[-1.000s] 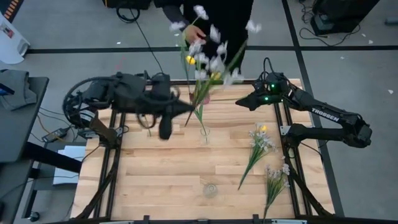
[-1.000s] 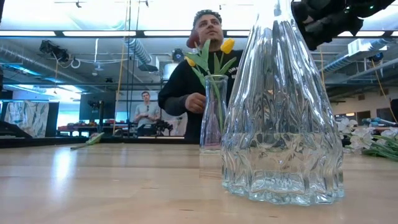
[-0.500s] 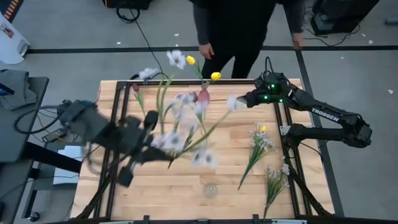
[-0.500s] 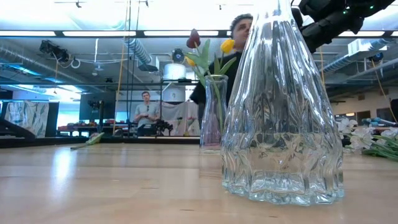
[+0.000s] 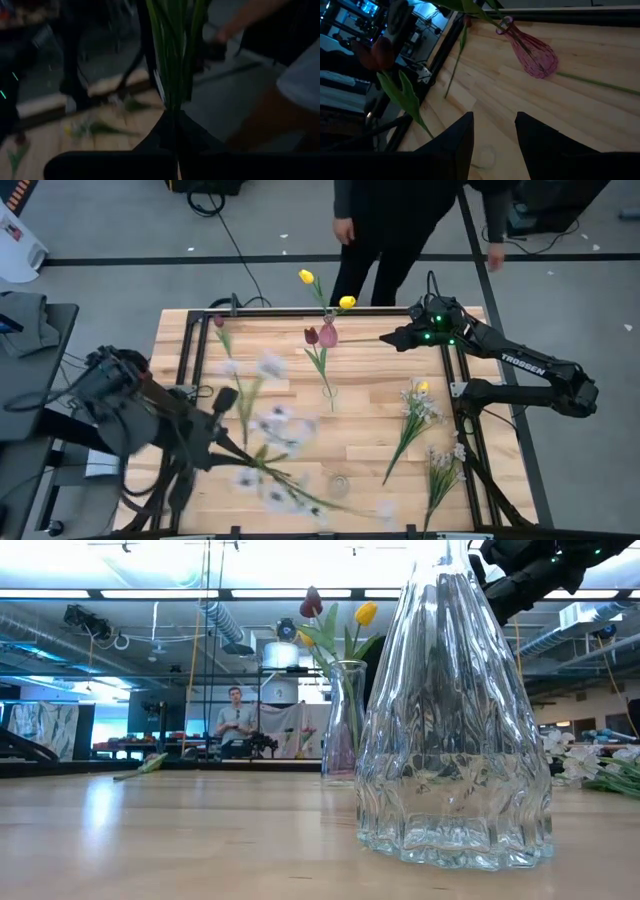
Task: Sort flowers into vase by color
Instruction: Put the top white flowers into the bottom transparent vase
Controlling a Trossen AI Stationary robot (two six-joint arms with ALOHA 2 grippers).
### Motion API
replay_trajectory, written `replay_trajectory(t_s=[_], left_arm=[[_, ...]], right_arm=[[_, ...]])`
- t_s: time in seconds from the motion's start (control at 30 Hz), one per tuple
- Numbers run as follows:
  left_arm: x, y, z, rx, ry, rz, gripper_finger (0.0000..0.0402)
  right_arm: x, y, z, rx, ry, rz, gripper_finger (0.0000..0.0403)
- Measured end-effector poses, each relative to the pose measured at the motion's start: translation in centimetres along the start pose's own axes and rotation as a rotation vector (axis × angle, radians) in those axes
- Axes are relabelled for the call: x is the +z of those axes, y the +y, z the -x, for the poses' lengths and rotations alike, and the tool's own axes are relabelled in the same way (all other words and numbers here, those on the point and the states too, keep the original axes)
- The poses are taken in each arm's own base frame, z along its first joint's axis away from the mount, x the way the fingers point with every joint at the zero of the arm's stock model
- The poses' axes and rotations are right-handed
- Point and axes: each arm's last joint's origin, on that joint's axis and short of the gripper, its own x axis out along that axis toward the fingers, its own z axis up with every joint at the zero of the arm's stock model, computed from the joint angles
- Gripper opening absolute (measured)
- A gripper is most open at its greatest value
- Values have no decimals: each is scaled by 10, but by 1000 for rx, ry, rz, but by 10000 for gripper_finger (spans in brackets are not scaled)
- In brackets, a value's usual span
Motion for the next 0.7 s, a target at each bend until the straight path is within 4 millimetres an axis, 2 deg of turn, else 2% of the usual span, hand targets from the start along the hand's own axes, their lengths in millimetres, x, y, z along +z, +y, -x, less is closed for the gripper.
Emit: replay_trajectory(t_s=[0.13, 0.27, 0.47, 0.6, 0.7], left_arm=[[-3, -4, -9, -17, 31, -51, 5], [9, -8, -9, -152, -88, -161, 5], [18, -1, -13, -289, -184, -175, 5], [19, -2, -30, -373, -246, -171, 5], [10, -7, -45, -404, -195, -126, 5]], right_arm=[[-1, 1, 0, 3, 5, 1, 158], [-3, 3, -1, 12, 16, 9, 158], [-6, 6, -3, 21, 29, 24, 158], [-8, 8, -3, 28, 38, 33, 158], [-10, 10, -4, 35, 48, 40, 158]])
